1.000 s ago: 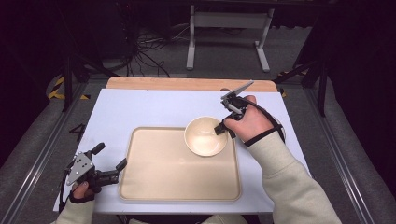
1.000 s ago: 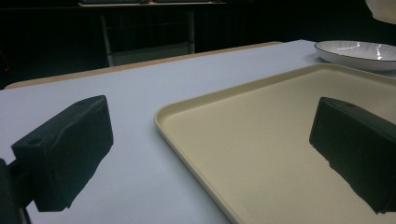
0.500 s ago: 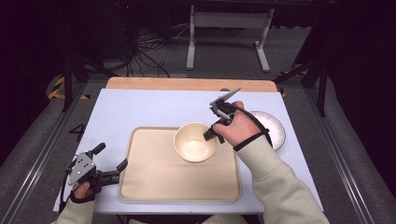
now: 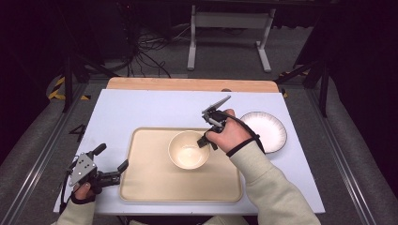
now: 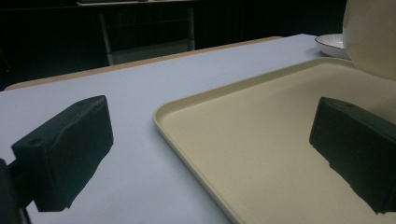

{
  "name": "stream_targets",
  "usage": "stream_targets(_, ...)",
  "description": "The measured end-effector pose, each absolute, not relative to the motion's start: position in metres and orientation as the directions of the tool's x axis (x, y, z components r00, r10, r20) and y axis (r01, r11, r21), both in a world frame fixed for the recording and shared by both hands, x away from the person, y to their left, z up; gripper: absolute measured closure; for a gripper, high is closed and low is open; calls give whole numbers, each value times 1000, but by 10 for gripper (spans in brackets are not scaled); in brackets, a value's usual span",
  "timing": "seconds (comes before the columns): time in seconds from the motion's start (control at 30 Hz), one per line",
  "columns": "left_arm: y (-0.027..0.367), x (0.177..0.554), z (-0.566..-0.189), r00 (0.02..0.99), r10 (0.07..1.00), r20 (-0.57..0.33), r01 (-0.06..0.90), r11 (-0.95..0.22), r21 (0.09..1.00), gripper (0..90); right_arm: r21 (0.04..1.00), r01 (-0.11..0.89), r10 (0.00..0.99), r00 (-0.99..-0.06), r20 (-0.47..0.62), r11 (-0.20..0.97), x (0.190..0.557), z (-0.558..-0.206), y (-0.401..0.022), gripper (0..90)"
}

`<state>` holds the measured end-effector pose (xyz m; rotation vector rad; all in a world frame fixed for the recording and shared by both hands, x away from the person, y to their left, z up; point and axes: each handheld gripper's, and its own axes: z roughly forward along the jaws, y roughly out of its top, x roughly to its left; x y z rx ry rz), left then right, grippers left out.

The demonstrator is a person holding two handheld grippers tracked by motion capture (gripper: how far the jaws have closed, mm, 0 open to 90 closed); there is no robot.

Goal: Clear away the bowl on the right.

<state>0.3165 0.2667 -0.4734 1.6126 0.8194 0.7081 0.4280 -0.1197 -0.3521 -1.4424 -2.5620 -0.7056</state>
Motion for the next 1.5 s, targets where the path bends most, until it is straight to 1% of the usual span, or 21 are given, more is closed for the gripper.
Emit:
stream_targets(0.77, 266, 316, -473, 578, 816, 22, 137, -124, 983, 1, 301, 829, 746, -557, 366, 471, 429, -392, -98, 804)
stream_targets(1.17, 266, 316, -473, 579, 815, 23, 137, -125, 983, 1, 348, 824, 747, -558, 360, 447, 435, -404, -95, 806)
stream_targets(1.5, 266, 317, -473, 580, 815, 21, 138, -124, 983, 1, 362, 817, 742, -567, 357, 449, 435, -406, -94, 802)
